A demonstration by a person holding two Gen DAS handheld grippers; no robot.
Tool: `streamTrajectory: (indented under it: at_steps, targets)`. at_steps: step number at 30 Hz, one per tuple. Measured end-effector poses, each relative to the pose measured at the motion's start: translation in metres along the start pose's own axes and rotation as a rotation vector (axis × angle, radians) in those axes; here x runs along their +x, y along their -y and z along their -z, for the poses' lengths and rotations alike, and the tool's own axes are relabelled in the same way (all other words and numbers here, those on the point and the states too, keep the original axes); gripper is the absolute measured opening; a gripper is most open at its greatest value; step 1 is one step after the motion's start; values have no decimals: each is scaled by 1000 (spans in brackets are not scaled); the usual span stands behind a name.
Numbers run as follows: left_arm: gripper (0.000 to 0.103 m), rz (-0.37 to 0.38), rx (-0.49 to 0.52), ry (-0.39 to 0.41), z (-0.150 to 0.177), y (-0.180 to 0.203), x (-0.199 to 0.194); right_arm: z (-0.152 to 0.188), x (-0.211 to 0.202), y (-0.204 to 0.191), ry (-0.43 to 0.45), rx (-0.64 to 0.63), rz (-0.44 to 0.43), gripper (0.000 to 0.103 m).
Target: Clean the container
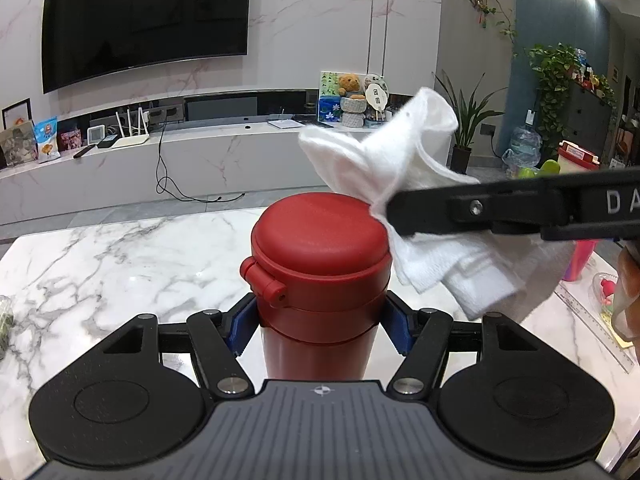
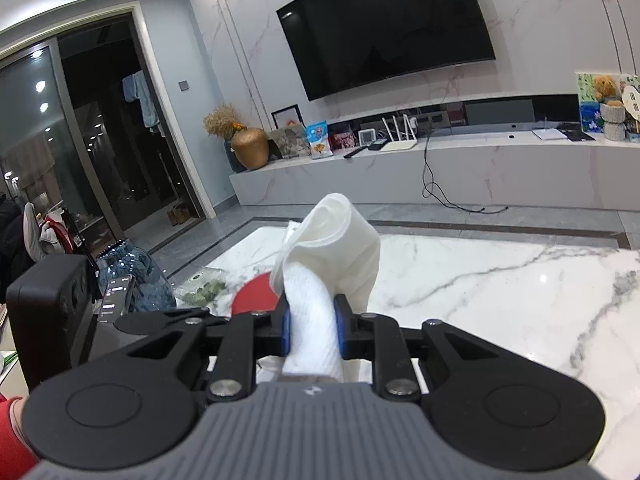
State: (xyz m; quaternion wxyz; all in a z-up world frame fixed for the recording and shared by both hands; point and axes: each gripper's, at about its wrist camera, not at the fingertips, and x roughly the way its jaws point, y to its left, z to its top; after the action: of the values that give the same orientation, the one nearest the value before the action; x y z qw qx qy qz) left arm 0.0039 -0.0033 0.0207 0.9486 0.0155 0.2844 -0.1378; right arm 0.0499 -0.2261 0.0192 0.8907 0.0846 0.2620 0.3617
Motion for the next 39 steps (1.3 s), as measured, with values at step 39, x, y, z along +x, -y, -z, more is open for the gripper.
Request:
streamTrajectory:
  at_steps: [39]
  targets:
    - [62, -31, 96, -53, 7, 11, -1, 12, 12, 19, -104, 57, 73, 24]
